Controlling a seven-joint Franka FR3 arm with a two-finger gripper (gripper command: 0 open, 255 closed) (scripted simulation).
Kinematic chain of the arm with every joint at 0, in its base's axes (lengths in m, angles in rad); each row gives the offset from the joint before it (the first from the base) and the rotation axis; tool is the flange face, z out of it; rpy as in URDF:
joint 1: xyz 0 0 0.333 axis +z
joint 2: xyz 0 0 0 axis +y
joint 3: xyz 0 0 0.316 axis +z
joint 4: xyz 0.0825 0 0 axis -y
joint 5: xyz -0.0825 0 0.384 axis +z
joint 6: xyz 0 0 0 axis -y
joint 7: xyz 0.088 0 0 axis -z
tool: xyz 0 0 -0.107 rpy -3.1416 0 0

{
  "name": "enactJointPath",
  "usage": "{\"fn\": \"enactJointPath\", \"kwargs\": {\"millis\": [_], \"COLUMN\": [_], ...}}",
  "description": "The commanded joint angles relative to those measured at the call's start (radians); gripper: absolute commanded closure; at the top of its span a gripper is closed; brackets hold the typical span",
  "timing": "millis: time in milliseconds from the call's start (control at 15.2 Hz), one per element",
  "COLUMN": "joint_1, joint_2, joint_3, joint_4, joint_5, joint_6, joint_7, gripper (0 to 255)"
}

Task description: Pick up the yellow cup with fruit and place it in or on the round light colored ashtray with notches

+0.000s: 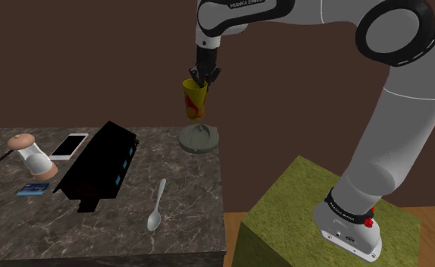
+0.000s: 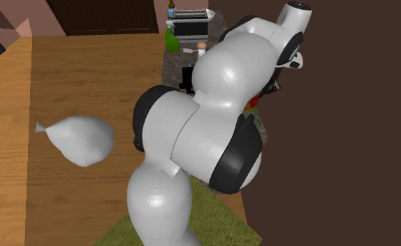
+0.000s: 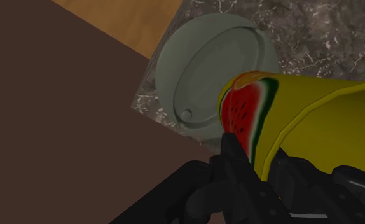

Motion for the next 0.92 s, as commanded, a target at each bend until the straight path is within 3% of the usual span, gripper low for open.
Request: {"fn": "enactJointPath", "kwargs": {"millis": [0,858], "joint_1": [-0.008,-0.007], "joint_2": [0.002,0.032], "joint_3": [-0.005,-0.006], "joint_4": [-0.016,-0.153], "joint_5": [0.002,-0.002], "joint_6": [0.017,0.184], "joint_7": [-0.017,-0.024], "gripper": [255,255]}}
